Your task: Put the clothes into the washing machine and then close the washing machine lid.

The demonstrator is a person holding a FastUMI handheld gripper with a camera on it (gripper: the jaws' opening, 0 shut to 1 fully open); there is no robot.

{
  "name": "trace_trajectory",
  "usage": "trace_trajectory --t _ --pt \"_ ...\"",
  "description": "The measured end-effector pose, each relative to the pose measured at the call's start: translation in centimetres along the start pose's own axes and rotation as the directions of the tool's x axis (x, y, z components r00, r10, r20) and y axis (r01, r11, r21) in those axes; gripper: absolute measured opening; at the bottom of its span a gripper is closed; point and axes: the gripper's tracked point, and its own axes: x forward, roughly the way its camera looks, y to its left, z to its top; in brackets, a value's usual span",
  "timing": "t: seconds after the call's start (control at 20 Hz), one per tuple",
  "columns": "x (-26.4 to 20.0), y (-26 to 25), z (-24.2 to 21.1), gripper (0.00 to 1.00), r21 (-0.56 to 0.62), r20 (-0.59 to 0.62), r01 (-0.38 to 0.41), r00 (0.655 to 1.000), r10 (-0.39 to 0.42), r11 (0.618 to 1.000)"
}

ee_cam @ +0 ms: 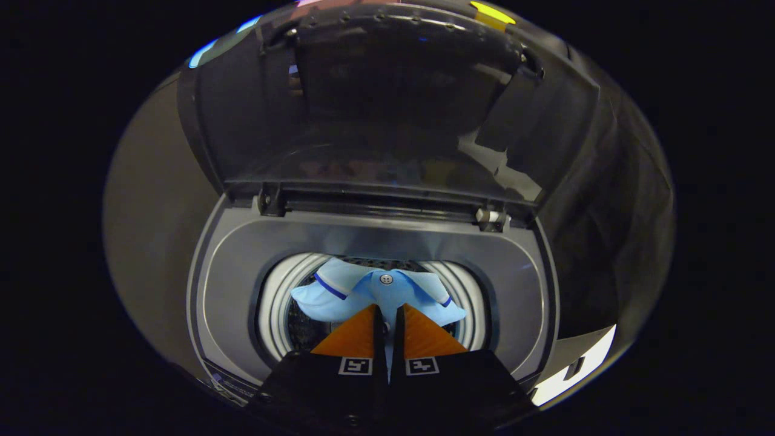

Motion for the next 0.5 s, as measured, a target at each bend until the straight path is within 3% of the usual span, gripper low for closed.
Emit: trace_trajectory --t 0.5 --pt "2.0 0.0 -2.4 0.05 -0.020 -0.104 -0.005 0.995 0.003 1.000"
